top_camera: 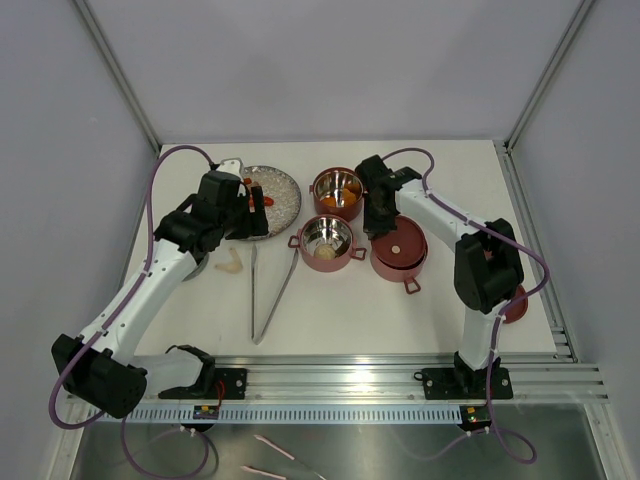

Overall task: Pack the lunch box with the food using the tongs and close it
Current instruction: Close the box lid on the packing box.

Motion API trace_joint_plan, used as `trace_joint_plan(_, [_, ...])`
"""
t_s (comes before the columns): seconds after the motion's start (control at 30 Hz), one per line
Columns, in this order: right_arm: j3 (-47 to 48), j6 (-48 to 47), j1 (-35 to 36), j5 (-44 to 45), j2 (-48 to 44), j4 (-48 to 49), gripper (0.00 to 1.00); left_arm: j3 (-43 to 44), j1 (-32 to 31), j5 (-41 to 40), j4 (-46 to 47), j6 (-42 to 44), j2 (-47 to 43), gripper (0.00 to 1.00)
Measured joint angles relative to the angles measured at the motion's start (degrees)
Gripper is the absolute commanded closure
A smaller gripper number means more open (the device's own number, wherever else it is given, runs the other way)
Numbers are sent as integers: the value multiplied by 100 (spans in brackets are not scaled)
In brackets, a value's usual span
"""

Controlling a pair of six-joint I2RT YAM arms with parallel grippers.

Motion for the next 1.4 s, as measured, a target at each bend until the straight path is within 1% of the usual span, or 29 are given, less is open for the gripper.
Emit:
trace_joint_plan(0.5, [-133,0,2,101,7,-57,100,0,0,4,0,0,4,22])
trace_joint_plan(1.13, [109,-31,66,398,17,-669,100,0,4,4,0,0,7,22])
trace_joint_plan(1.4, [-85,-37,66,363,20,-621,100,0,4,2,0,0,7,22])
